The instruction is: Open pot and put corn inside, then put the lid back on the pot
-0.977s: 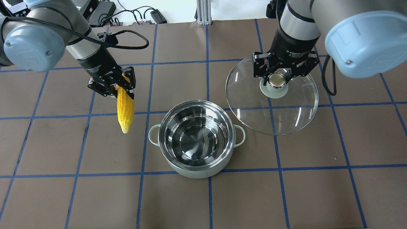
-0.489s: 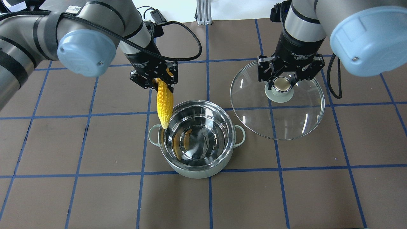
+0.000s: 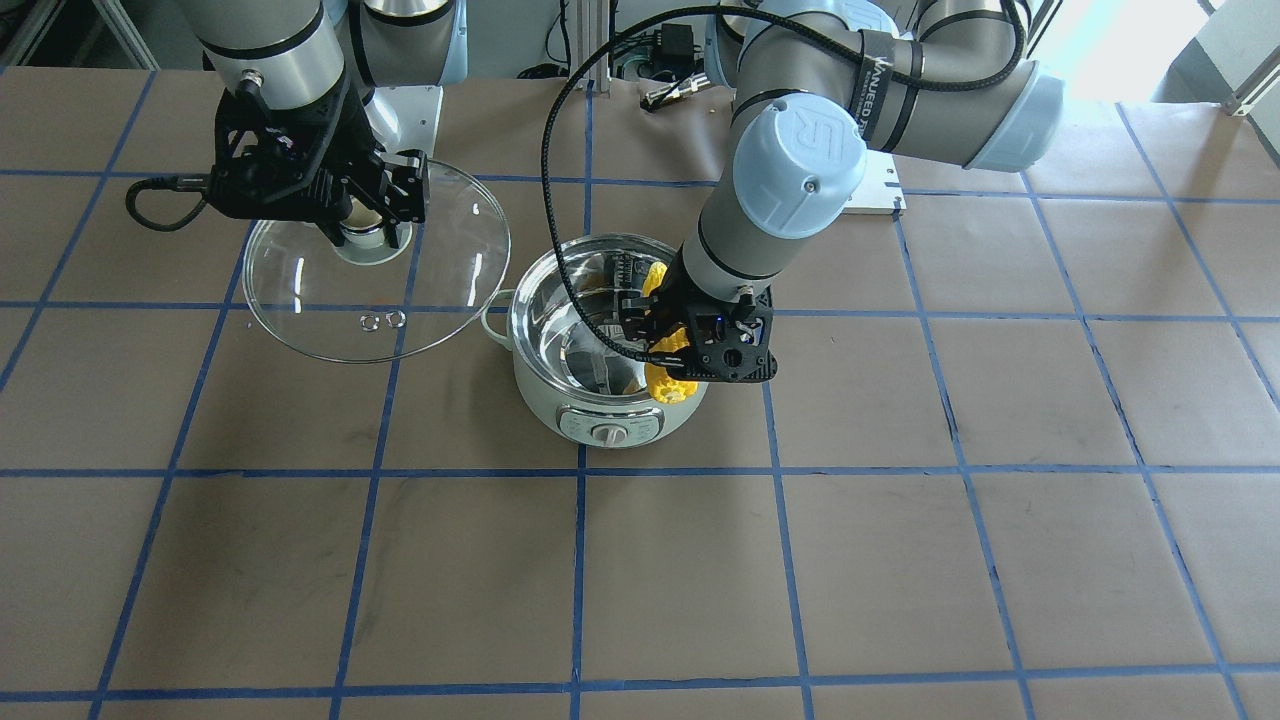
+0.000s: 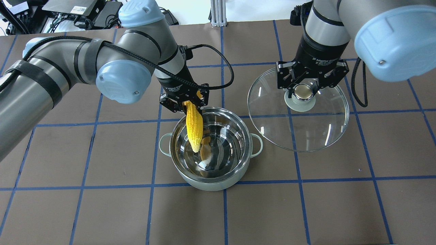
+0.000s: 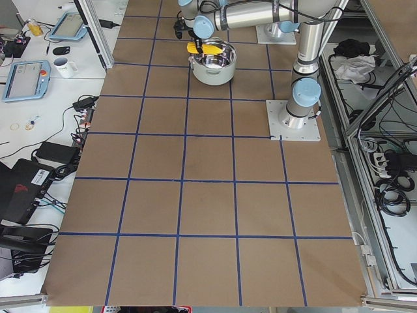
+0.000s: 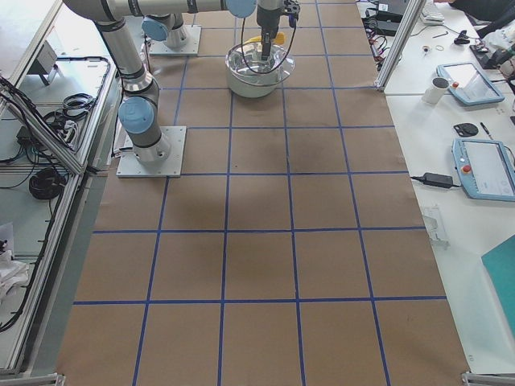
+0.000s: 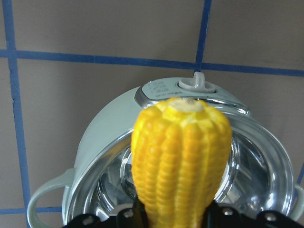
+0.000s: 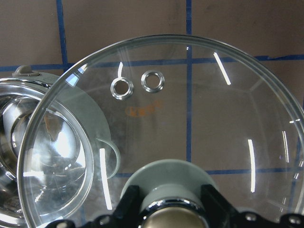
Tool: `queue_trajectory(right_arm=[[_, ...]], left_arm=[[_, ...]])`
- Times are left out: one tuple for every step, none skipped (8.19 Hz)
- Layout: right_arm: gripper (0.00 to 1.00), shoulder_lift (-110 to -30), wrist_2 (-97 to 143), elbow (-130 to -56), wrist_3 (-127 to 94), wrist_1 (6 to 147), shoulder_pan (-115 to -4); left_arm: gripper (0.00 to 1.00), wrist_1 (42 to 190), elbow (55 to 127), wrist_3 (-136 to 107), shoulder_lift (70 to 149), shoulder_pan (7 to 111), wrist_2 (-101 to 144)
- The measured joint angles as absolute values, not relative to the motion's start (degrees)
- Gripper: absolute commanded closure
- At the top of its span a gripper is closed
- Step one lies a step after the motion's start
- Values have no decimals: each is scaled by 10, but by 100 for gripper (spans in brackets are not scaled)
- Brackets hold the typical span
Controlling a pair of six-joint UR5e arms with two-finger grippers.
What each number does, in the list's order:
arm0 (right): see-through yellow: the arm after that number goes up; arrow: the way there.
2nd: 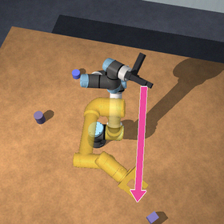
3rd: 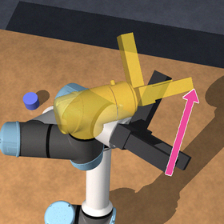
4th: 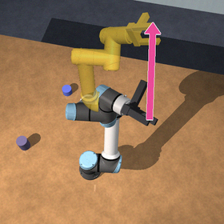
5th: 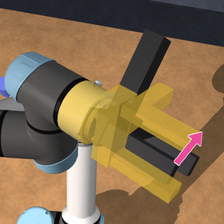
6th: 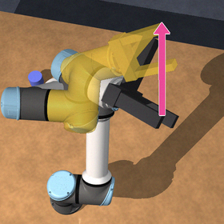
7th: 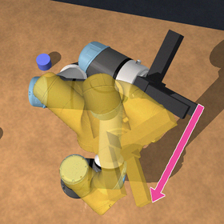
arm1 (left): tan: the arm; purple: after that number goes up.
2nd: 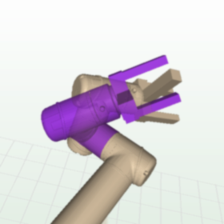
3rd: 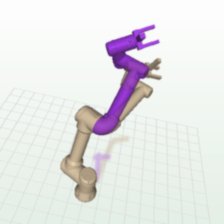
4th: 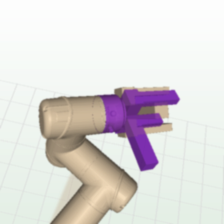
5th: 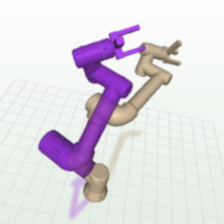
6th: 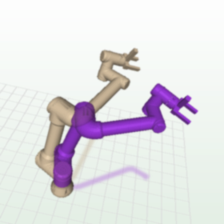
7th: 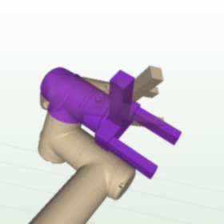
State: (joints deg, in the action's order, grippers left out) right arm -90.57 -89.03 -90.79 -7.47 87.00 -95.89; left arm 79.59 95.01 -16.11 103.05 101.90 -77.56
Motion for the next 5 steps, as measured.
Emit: queue_trajectory(right_arm=[[100, -906, -891, -908, -75, 870, -959], [100, -906, -891, -908, -75, 869, -959], [100, -906, -891, -908, -75, 869, -959], [100, -906, -891, -908, -74, 869, -959], [100, -906, -891, -908, -74, 869, -959]], left_arm=[[100, 793, 959, -173, 1031, 1023, -770], [100, 792, 963, -186, 1033, 1032, -768], [100, 791, 966, -195, 1034, 1044, -767], [100, 791, 967, -199, 1035, 1054, -767], [100, 791, 968, -200, 1035, 1059, -767]])
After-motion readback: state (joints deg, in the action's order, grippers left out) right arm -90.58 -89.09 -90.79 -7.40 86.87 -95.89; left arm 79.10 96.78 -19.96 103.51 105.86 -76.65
